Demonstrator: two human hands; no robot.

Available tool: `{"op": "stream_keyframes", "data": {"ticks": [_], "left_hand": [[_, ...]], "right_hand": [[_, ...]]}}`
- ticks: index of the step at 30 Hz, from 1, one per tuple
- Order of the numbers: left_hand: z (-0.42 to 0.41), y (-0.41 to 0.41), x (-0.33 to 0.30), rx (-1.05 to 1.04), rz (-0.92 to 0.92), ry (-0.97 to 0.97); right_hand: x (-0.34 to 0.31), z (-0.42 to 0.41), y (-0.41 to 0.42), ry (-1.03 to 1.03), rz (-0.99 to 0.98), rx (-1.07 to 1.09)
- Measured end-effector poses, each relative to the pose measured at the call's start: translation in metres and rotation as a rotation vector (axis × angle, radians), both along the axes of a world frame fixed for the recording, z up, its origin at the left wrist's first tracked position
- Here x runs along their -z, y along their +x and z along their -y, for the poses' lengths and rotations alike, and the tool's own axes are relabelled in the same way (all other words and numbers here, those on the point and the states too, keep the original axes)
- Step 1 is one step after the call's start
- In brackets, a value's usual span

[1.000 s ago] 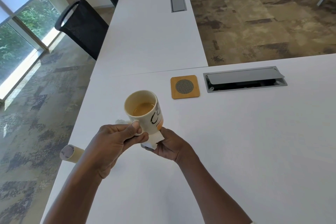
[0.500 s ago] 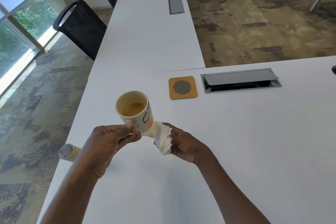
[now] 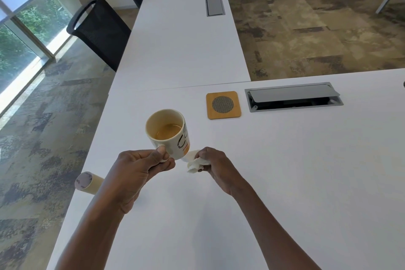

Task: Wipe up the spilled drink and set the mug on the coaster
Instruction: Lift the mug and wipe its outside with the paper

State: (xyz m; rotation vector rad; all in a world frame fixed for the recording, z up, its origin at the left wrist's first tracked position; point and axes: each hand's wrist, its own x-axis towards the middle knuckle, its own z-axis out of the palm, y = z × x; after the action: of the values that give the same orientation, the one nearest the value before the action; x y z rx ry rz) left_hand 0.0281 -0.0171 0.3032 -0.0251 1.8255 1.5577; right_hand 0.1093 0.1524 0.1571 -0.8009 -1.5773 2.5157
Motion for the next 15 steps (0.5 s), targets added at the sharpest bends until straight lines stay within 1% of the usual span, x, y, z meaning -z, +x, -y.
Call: {"op": "stream_keyframes", "data": {"ticks": [2, 4, 8, 12, 15], "left_hand": [[0.000, 0.000, 0.000, 0.007, 0.004, 0.000], [-0.001, -0.001, 0.000, 0.023, 0.001, -0.003], [-0.003, -0.004, 0.000, 0.033, 0.003, 0.000], [-0.003, -0.008, 0.001, 0.059, 0.005, -0.019], [-0.002, -0.011, 0.000, 0.074, -0.004, -0.023]], "right_hand": [[-0.001, 0.003, -0.002, 0.162, 0.019, 0.025], [-0.003, 0.005, -0.003, 0.207, -0.009, 0.074], [-0.006, 0.007, -0.009, 0.115, -0.052, 0.226], [-0.003, 0.007, -0.013, 0.032, -0.151, 0.288], [-0.003, 0.012, -0.019, -0.044, -0.181, 0.370]]}}
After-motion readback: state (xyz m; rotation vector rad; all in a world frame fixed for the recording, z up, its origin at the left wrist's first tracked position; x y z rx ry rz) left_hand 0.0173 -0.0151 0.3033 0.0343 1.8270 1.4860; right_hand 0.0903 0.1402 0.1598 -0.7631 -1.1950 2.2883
